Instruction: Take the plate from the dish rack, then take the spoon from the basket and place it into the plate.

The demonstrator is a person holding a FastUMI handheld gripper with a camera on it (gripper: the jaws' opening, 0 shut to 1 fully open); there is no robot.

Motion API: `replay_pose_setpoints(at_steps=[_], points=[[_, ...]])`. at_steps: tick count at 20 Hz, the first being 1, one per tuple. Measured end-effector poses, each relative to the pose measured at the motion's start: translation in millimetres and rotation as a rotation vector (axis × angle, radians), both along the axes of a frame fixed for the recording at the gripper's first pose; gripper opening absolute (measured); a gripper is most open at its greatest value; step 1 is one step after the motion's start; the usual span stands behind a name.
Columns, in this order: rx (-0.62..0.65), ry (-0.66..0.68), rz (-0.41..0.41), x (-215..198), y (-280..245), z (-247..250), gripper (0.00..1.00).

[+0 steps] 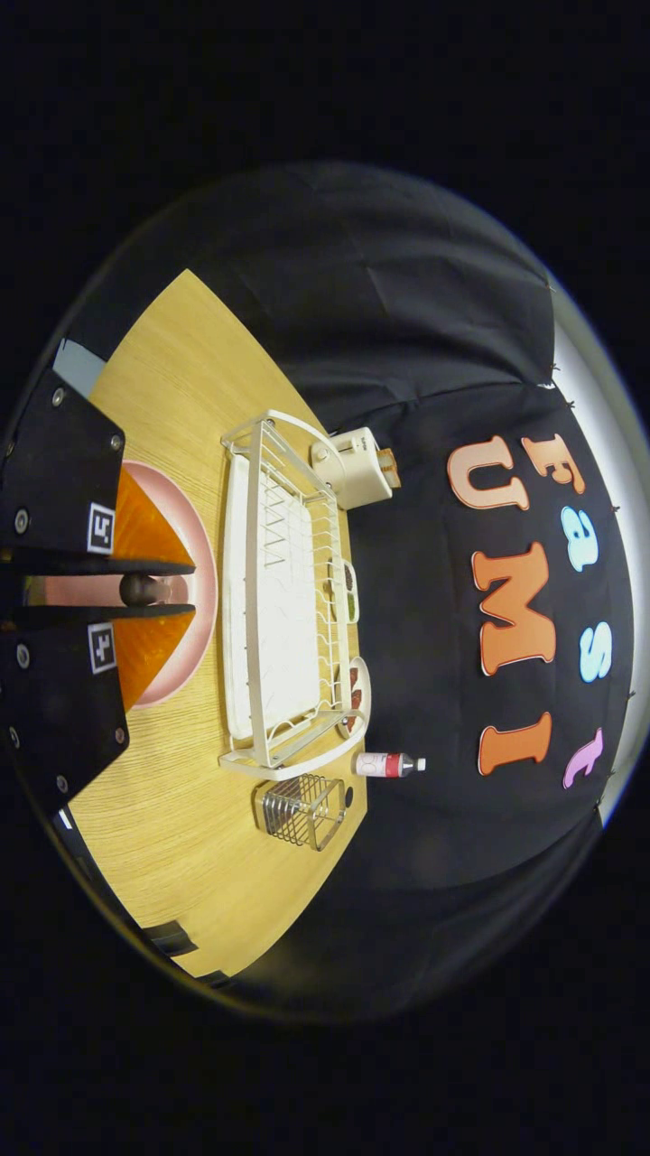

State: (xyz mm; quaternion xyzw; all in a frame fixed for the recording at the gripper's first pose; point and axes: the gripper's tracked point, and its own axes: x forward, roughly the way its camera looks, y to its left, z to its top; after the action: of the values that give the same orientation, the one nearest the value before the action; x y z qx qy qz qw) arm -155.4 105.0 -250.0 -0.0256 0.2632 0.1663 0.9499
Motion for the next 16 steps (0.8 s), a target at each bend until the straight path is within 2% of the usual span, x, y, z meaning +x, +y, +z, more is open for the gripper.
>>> replay_pose_setpoints(at_steps=[2, 5, 6, 7, 11, 12, 16], points=[[-0.005, 0.038, -0.012, -3.6, -4.0, -7.9, 0.19], [-0.034, 0.044, -0.024, -2.0, -11.5, -9.1, 0.49], [-0.041, 0.037, -0.024, 0.7, -13.9, -5.9, 0.53], [-0.048, 0.031, -0.026, 3.5, -16.0, -2.8, 0.64], [-0.073, -0.003, -0.041, 18.9, -27.8, 18.1, 0.93], [-0.08, -0.014, -0.044, 24.4, -30.4, 23.2, 0.97], [-0.096, -0.071, -0.064, 45.2, -40.2, 52.4, 0.97]])
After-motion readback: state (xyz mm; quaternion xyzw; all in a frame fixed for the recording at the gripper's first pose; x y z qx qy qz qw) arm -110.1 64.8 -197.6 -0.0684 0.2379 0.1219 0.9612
